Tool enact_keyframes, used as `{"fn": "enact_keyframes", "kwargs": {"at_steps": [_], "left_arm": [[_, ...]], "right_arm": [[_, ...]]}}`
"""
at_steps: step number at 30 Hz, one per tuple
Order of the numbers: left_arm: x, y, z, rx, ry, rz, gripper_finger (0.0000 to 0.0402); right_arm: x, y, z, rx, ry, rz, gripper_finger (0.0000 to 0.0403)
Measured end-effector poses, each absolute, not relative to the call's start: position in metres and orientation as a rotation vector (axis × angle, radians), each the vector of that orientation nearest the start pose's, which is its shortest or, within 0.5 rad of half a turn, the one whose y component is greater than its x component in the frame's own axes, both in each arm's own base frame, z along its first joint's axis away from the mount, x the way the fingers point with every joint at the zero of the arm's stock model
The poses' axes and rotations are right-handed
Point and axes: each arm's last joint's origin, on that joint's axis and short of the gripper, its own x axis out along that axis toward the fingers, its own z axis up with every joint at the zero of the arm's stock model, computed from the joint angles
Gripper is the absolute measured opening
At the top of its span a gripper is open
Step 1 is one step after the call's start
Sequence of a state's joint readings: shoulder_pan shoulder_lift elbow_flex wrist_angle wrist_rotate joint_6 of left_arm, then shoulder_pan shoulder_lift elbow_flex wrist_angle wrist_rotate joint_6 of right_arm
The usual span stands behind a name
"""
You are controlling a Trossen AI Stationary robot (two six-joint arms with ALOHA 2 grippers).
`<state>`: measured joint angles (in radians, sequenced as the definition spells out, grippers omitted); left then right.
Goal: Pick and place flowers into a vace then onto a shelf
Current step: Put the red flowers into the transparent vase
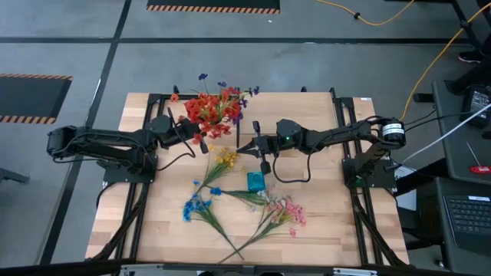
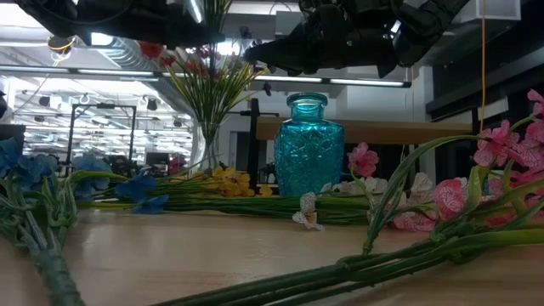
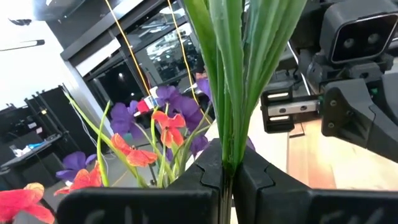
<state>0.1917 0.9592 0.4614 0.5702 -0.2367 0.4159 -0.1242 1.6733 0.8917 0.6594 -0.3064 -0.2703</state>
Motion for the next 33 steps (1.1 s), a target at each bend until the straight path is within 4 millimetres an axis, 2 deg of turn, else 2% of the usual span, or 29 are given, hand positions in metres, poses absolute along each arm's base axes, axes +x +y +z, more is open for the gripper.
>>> {"fn": "enact_keyframes", "kwargs": {"at_steps": [8, 16, 24, 33], "left_arm": [[0.204, 0.047, 0.261, 0.393, 0.029, 0.452, 0.0009], [0.205, 0.051, 0.257, 0.362, 0.065, 0.568, 0.0011], [0.216, 0.053, 0.244, 0.341, 0.108, 0.572, 0.0012], [0.226, 0.064, 0.229, 0.268, 0.157, 0.665, 0.0012]], "right_arm": [[0.356, -0.036, 0.225, -0.242, 0.094, 0.197, 0.0004], [0.356, -0.036, 0.225, -0.241, 0.093, 0.197, 0.0004], [0.356, -0.036, 0.225, -0.24, 0.093, 0.197, 0.0004], [0.356, -0.036, 0.225, -0.237, 0.093, 0.197, 0.0004]]}}
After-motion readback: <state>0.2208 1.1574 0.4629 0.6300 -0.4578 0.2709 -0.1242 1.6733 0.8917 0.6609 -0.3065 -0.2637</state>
